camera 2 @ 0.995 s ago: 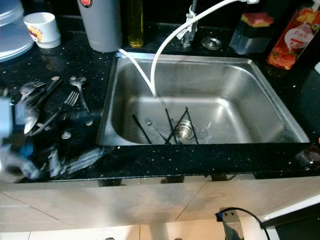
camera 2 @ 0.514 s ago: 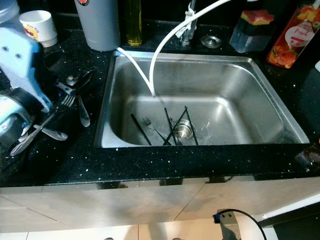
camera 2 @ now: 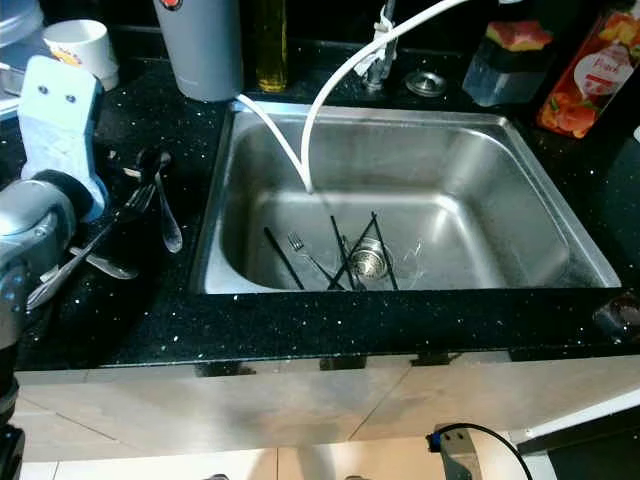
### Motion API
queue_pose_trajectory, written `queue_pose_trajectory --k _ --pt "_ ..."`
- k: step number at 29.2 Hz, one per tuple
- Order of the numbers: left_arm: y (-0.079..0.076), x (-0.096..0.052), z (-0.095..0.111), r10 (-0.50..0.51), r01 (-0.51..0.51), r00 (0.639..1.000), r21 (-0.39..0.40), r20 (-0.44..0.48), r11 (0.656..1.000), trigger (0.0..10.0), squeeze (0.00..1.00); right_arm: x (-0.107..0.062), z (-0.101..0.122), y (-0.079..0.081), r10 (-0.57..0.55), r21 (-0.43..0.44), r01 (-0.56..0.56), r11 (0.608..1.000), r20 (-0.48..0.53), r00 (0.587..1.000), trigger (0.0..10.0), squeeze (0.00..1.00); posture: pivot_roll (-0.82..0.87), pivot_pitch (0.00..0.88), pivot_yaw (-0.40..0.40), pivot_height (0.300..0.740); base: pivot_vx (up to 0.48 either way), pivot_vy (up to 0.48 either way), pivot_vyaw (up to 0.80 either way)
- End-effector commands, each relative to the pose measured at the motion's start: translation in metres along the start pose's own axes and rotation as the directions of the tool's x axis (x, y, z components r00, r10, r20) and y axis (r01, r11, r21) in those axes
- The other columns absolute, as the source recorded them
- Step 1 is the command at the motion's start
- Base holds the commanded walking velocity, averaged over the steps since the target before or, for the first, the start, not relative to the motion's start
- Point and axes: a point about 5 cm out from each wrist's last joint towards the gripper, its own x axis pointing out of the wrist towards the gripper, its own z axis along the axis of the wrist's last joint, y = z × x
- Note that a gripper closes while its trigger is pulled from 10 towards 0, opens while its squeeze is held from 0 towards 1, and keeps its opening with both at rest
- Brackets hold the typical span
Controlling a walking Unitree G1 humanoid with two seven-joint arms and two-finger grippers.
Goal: Kitchen organization
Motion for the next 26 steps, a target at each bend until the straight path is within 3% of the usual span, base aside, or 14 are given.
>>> queue_pose_trajectory --k 1,3,8,12,15,16,17,21,26 --pt "-0.001 -0.002 -0.002 -0.031 0.032 0.997 0.017 -0.070 0.999 10.0 0.00 -0.001 -0.005 -0.004 -0.008 0.001 0.008 1.000 -0.016 1.000 10.0 0.00 0.13 0.087 -0.057 0.740 0.000 0.000 0.00" --pt "0.007 -0.005 -0.005 -0.023 0.026 0.989 0.019 -0.147 0.999 10.0 0.00 -0.001 -0.004 -0.004 -0.010 -0.004 0.010 1.000 -0.016 1.000 10.0 0.00 0.14 0.080 -0.058 0.740 0.000 0.000 0.00" --pt "0.021 -0.005 -0.010 0.014 -0.007 0.972 0.031 -0.233 0.999 10.0 0.00 -0.001 -0.003 -0.003 -0.008 -0.014 0.008 1.000 -0.015 1.000 10.0 0.00 0.14 0.074 -0.050 0.740 0.000 0.000 0.00" --pt "0.020 -0.005 -0.010 0.003 0.002 0.966 0.021 -0.258 1.000 10.0 0.00 0.000 -0.002 -0.002 -0.006 -0.014 0.006 1.000 -0.013 1.000 10.0 0.00 0.14 0.076 -0.050 0.740 0.000 0.000 0.00" --pt "0.015 -0.002 -0.006 -0.010 0.016 0.974 0.026 -0.226 1.000 10.0 0.00 0.000 -0.003 -0.001 -0.003 -0.014 0.003 1.000 -0.014 1.000 10.0 0.00 0.14 0.082 -0.050 0.740 0.000 0.000 0.00" --pt "0.014 0.002 0.002 -0.002 0.006 0.988 0.023 -0.157 1.000 10.0 0.00 0.000 -0.004 0.000 -0.002 -0.012 0.002 1.000 -0.015 1.000 10.0 0.00 0.14 0.082 -0.050 0.740 0.000 0.000 0.00" --pt "0.014 0.002 0.002 -0.002 0.006 0.988 0.023 -0.157 1.000 10.0 0.00 0.000 -0.004 0.000 -0.002 -0.012 0.002 1.000 -0.015 1.000 10.0 0.00 0.14 0.082 -0.050 0.740 0.000 0.000 0.00" --pt "0.013 0.009 0.021 0.017 -0.021 0.998 -0.048 -0.065 0.999 10.0 0.00 -0.001 -0.007 -0.001 -0.005 -0.007 0.005 1.000 -0.023 1.000 10.0 0.00 0.13 0.092 -0.051 0.740 0.000 0.000 0.00" --pt "0.010 0.011 0.029 0.007 -0.011 0.999 -0.080 -0.041 0.997 10.0 0.00 -0.001 -0.009 -0.002 -0.008 -0.003 0.008 1.000 -0.025 1.000 10.0 0.00 0.12 0.095 -0.047 0.740 0.000 0.000 0.00"
